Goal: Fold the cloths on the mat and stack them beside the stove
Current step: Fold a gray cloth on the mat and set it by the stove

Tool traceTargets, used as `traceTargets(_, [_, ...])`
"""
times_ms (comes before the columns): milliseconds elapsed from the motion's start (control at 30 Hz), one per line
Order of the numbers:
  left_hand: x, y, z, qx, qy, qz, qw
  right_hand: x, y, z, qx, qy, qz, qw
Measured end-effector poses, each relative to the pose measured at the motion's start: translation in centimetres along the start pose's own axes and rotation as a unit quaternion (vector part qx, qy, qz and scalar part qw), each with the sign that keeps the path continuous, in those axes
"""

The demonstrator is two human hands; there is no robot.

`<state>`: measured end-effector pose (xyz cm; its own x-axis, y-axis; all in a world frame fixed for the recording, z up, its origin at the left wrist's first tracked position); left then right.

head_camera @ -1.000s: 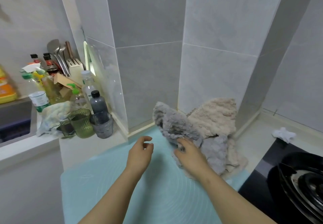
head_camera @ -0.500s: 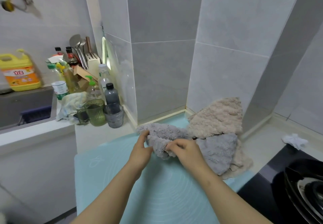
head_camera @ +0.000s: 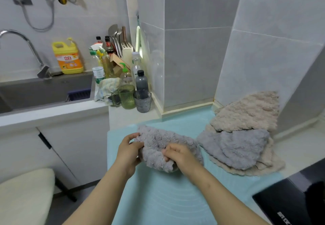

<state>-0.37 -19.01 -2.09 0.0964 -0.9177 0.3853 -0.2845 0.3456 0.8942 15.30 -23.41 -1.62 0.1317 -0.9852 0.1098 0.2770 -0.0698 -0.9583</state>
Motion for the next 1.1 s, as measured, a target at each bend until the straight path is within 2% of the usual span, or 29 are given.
traceTargets(100, [-0.6,0.2,2.9,0.025,0.035,0.013,0.999,-0.9,0.2,-2.2,0.015,-0.016,-0.022,1.0])
traceTargets(200, [-1.8,0.1,5.1,0.046,0.068,0.029,0.996,-2.0,1.2,-3.2,0.044,0.022,-0.067,0.997])
traceTargets(267, [-2.7,0.1,6.4,0.031,0.073,0.035,0.996,-2.7,1.8,-3.4,0.125,0.08,-0.065,0.987])
traceTargets(333, [-3.7,-0.2,7.6,-0.003,0.068,0.047,0.997,-3.4,2.3,-4.4,0.222,0.09,-0.055,0.969])
traceTargets(433, [-4.9,-0.4,8.5,-0.04,0.019,0.089,0.995,-4.9,3.0,-6.6,0.339,0.056,-0.069,0.937])
traceTargets(533, [-5.6,-0.4,8.9,-0.094,-0.047,0.105,0.989,-5.9,3.3,-7.8,0.413,0.057,-0.113,0.902])
traceTargets(667, [-7.1,-0.8,9.0,-0.185,-0.126,0.091,0.97,-6.5,3.5,-8.4,0.468,0.107,-0.136,0.867])
traceTargets(767, [-8.1,-1.1,9.0,-0.278,-0.136,0.059,0.949,-6.7,3.1,-8.9,0.493,0.141,-0.136,0.847])
traceTargets(900, [-8.1,-1.7,8.7,-0.363,-0.174,0.002,0.915,-6.1,2.6,-9.7,0.565,0.127,-0.141,0.803])
traceTargets(967, [-7.9,-1.5,8.7,-0.36,-0.231,-0.004,0.904,-5.6,2.4,-9.6,0.538,0.092,-0.158,0.823])
traceTargets(1033, [-7.4,-0.6,8.6,-0.317,-0.292,0.013,0.902,-5.0,2.1,-9.1,0.459,0.04,-0.184,0.868])
traceTargets(1100, [-7.4,0.3,8.5,-0.302,-0.316,0.018,0.899,-4.6,1.6,-8.4,0.354,-0.002,-0.212,0.911])
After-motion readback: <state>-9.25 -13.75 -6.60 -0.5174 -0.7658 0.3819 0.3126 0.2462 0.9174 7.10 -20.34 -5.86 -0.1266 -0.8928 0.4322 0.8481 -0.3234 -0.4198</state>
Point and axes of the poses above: each hand's wrist, its own x-axis away from the middle knuckle, its own z-axis out of the back of the hand, y = z × x, the point moved 1 cm from there along -x, towards the middle knuckle, and after that the axes turned 7 degrees about x, right-handed, at the moved point
